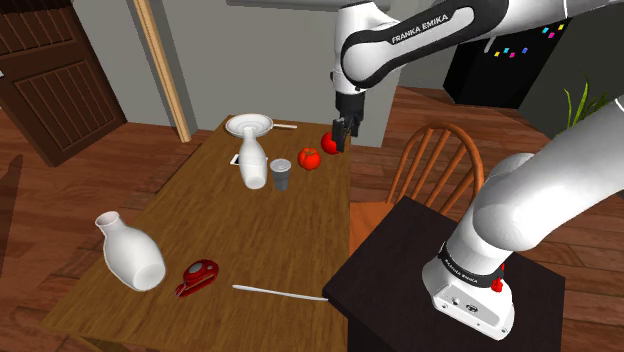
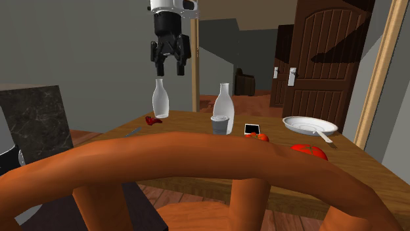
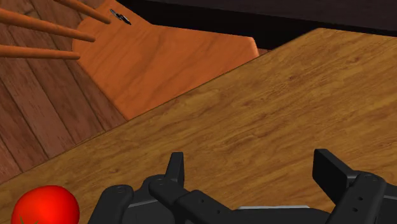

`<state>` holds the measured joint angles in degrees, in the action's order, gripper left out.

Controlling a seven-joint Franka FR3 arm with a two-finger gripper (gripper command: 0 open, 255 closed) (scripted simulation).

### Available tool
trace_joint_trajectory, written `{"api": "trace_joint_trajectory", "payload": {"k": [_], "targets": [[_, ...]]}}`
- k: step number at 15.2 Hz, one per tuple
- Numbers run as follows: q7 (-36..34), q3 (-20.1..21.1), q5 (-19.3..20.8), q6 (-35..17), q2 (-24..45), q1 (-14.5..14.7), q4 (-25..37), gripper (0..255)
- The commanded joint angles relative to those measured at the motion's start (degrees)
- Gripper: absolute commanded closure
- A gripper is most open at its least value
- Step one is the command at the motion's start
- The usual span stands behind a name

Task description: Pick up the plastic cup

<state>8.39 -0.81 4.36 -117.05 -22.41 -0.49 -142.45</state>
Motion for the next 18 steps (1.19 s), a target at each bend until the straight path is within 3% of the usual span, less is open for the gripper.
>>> {"api": "trace_joint_trajectory", "payload": {"k": [1,10,18], "targets": [[0.3,-0.3,-0.9,-4.5,4.5,0.3,1.1,0],[4.8,-1.5,-7.0,-19.3,23.7,1.1,9.7,0],[10.1,0.2,-14.1,-26.6,40.7,0.1,22.7,0]]}}
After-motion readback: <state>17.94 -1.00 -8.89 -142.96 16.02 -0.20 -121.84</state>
